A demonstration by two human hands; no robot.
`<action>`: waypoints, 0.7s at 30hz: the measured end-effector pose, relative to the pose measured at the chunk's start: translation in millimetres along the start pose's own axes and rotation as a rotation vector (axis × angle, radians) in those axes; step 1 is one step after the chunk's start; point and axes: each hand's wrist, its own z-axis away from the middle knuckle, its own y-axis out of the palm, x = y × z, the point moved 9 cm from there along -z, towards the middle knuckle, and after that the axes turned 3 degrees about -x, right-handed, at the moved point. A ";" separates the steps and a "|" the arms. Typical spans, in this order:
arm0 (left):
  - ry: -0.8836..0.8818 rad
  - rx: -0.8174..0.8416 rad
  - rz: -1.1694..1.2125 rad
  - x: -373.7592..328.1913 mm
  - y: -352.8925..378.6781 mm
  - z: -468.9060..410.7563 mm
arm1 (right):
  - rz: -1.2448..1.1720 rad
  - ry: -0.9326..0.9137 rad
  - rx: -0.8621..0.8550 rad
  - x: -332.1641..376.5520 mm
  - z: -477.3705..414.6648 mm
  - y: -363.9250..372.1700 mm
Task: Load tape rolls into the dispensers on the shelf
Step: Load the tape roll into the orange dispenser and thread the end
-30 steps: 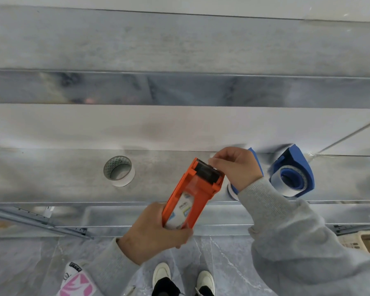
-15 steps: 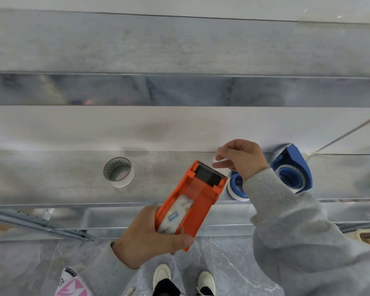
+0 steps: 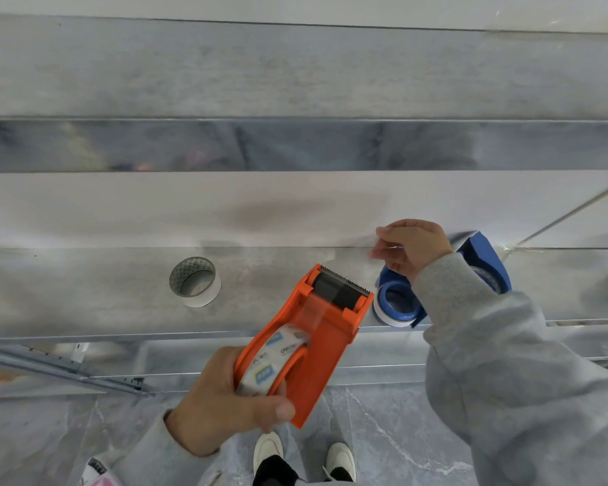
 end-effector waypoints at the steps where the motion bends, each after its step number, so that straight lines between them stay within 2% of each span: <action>1: 0.008 -0.010 -0.003 -1.2 -1.1 0.7 | -0.020 0.031 0.008 -5.3 -1.1 0.7; 5: 0.048 -0.084 0.059 -6.7 -8.2 0.2 | -0.044 0.250 0.143 -45.7 8.6 22.9; 8: 0.082 -0.097 0.125 -10.9 -8.6 -3.5 | -0.231 0.378 0.225 -78.4 20.9 41.7; 11: 0.081 -0.150 0.190 -10.8 -9.0 -7.8 | -0.519 0.367 0.308 -94.9 33.2 64.4; 14: 0.100 -0.244 0.328 -11.7 -10.5 -12.8 | -0.678 0.330 0.357 -101.1 47.6 80.4; 18: 0.113 -0.282 0.408 -11.8 -9.5 -19.0 | -0.706 0.304 0.428 -103.5 56.3 93.7; 21: 0.114 -0.291 0.429 -11.8 -7.3 -23.2 | -0.663 0.325 0.411 -107.5 62.9 96.3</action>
